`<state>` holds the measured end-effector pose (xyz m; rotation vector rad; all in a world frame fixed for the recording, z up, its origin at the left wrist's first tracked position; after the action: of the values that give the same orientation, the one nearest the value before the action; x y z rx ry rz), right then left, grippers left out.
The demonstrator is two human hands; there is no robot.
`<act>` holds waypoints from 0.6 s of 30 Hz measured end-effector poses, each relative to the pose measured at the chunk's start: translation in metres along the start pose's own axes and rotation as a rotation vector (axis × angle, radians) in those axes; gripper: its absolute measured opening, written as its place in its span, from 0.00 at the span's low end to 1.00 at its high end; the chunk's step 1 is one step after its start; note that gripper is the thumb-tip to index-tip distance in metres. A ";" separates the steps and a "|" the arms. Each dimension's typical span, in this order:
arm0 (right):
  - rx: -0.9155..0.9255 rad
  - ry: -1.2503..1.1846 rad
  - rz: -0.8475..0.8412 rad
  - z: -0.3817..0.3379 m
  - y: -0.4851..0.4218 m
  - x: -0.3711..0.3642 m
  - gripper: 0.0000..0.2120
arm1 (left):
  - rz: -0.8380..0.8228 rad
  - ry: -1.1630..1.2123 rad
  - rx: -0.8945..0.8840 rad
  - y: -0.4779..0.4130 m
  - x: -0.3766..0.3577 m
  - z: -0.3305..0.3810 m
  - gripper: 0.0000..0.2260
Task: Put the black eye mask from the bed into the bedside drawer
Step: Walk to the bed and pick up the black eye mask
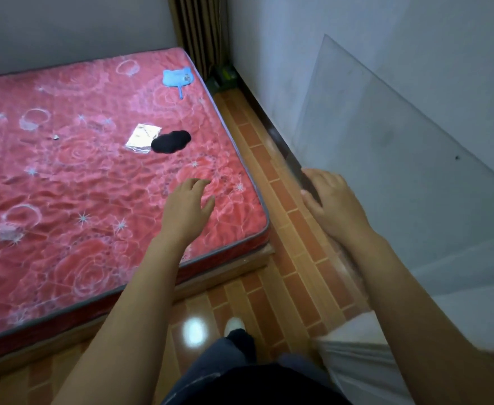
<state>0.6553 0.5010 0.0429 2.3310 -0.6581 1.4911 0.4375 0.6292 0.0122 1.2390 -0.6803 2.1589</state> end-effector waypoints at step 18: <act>0.114 0.006 -0.057 0.054 -0.288 0.001 0.19 | 0.018 -0.056 0.141 -0.240 -0.056 -0.040 0.17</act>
<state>0.8477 0.7202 0.0203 2.4062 -0.5128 1.5477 0.5997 0.8160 -0.0191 1.3748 -0.5718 2.2264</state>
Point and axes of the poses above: each hand's wrist, its own y-axis away from the middle knuckle, its own x-axis out of the back of the hand, z = x × y, the point moved 2 cm from there along -y, towards the middle knuckle, and after that the axes turned 14 degrees about -x, right-handed, at the moved point
